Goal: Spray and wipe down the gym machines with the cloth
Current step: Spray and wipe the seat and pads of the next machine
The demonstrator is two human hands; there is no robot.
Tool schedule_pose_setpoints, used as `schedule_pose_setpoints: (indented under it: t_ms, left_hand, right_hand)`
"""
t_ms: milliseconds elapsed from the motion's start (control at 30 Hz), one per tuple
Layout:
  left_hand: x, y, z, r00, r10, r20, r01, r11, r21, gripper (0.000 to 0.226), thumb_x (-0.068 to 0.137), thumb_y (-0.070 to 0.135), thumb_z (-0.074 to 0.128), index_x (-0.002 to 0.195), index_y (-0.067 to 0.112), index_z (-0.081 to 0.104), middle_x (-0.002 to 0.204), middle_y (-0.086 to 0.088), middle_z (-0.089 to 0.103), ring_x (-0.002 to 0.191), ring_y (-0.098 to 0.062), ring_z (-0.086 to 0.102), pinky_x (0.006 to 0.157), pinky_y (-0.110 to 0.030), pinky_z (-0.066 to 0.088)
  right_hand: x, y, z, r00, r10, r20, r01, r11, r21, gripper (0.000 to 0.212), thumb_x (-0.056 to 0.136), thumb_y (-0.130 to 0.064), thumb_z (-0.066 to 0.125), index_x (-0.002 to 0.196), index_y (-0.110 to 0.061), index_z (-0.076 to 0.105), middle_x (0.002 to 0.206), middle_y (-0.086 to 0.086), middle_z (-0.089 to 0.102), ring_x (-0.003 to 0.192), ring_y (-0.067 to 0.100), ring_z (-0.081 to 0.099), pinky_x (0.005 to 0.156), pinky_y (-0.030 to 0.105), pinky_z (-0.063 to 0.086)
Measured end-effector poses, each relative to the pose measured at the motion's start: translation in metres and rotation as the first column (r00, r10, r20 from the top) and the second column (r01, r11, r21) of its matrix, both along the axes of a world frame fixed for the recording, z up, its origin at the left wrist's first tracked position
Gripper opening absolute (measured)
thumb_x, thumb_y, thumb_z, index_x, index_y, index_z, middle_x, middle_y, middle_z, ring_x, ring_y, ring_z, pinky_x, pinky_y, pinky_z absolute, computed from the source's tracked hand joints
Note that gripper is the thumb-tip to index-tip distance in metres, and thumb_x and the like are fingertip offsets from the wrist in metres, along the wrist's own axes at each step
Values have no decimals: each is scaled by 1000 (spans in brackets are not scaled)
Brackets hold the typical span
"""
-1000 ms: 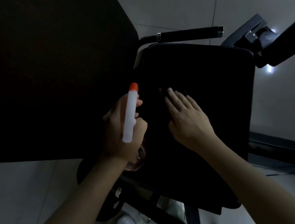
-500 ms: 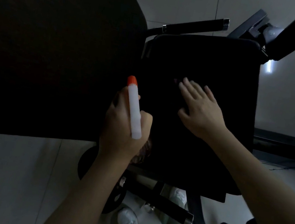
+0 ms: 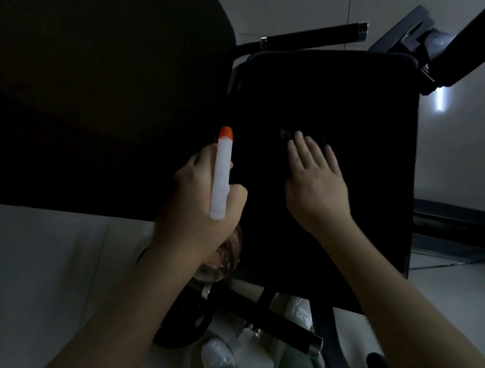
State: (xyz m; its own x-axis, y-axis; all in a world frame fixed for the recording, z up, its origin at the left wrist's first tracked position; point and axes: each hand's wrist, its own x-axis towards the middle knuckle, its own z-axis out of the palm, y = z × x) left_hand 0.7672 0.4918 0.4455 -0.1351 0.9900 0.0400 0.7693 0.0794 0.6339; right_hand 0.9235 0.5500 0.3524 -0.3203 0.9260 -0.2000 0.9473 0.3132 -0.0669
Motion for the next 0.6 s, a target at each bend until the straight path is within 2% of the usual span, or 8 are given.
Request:
schedule_pose_setpoints:
  t_ms: [67,200,267,333,467,533,600]
  left_hand:
    - [-3,-8,-1,999,30,-26,-30,999,-18,45,75,13,52,117,-3,57,98,-8,62,87,-15,59,72,-6,38]
    - [-7,-20,6,997,-23,-68,20,999,-48,41,78,2,56,119,-3,55,90,2,52,69,3,46,64,2,39]
    - [-10,-24,9,995,-62,-84,55,995,-84,38,79,2,55,117,-1,55,89,5,50,69,8,43,60,-2,41]
    - [-14,-29,12,991,-92,-100,82,992,-99,31,80,3,56,111,2,57,87,5,51,68,5,46,56,-7,38]
    - [-17,-35,14,986,-116,-119,103,989,-104,24,81,2,58,105,3,57,83,1,52,67,-13,52,57,-16,42]
    - [-17,-36,14,987,-112,-112,100,989,-110,26,81,2,58,108,3,57,85,1,52,71,-15,54,59,-18,44]
    - [-17,-36,15,991,-96,-96,85,989,-119,28,81,4,57,109,4,56,89,1,53,72,-12,53,60,-17,45]
  right_hand:
    - [-15,-14,-1,1000,-19,-16,19,1000,-14,60,99,-32,25,152,-12,4,159,6,-1,147,18,-1,117,36,-6]
    - [17,-66,-2,969,229,-87,-234,971,-50,59,90,-34,29,143,-10,39,149,9,36,138,23,35,112,38,15]
    - [37,-64,-6,965,258,-57,-261,964,-48,58,89,-33,30,141,-9,43,146,9,41,135,24,39,110,40,19]
    - [33,-48,-3,978,205,-41,-205,979,-2,58,91,-32,28,142,-9,40,148,11,38,137,25,36,112,40,15]
    - [-13,-39,-3,997,-73,-37,73,997,2,58,99,-28,29,151,-11,10,159,7,5,147,19,3,117,37,-4]
    - [-23,-58,-5,998,-34,-53,33,999,-19,59,98,-27,33,151,-10,14,158,8,8,146,21,9,117,37,-1]
    - [-15,-85,-6,991,116,-65,-118,993,-28,57,91,-28,36,144,-8,35,152,11,31,140,24,31,115,38,11]
